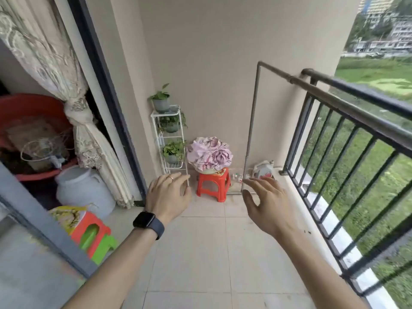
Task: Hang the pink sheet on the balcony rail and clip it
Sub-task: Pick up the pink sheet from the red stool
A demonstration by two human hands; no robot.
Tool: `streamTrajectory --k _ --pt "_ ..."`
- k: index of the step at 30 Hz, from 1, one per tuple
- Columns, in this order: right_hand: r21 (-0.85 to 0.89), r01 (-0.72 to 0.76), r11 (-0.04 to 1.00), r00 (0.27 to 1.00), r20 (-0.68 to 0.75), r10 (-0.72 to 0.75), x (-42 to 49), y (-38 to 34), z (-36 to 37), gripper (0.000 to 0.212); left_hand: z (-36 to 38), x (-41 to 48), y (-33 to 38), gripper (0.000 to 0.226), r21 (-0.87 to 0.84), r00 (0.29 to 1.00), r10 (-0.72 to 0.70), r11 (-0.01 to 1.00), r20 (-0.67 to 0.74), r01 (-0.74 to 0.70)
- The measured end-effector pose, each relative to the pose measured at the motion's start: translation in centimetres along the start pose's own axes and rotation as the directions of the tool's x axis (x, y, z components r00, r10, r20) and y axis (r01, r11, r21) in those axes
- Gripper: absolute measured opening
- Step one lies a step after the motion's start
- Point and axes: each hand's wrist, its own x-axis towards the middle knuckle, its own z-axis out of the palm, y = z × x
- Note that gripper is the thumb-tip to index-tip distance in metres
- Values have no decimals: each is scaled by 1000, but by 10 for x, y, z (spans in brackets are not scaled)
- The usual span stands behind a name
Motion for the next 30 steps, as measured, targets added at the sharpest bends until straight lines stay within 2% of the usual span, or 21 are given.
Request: streamTrajectory --k 10,17,25,30 --pt "2 -28 1000 997 71 28 168 76 131 39 104 193 -40 42 5 998 -21 1000 61 21" --pt "-34 -58 998 989 134 63 290 111 221 42 173 346 -73 37 -40 997 30 999 65 -27" --pt "-44 -128 991 974 182 134 414 162 319 41 262 511 -98 41 -52 982 63 997 177 -55" --pt "-43 -142 989 949 277 148 474 208 392 43 331 588 -105 41 -65 970 65 997 235 -51"
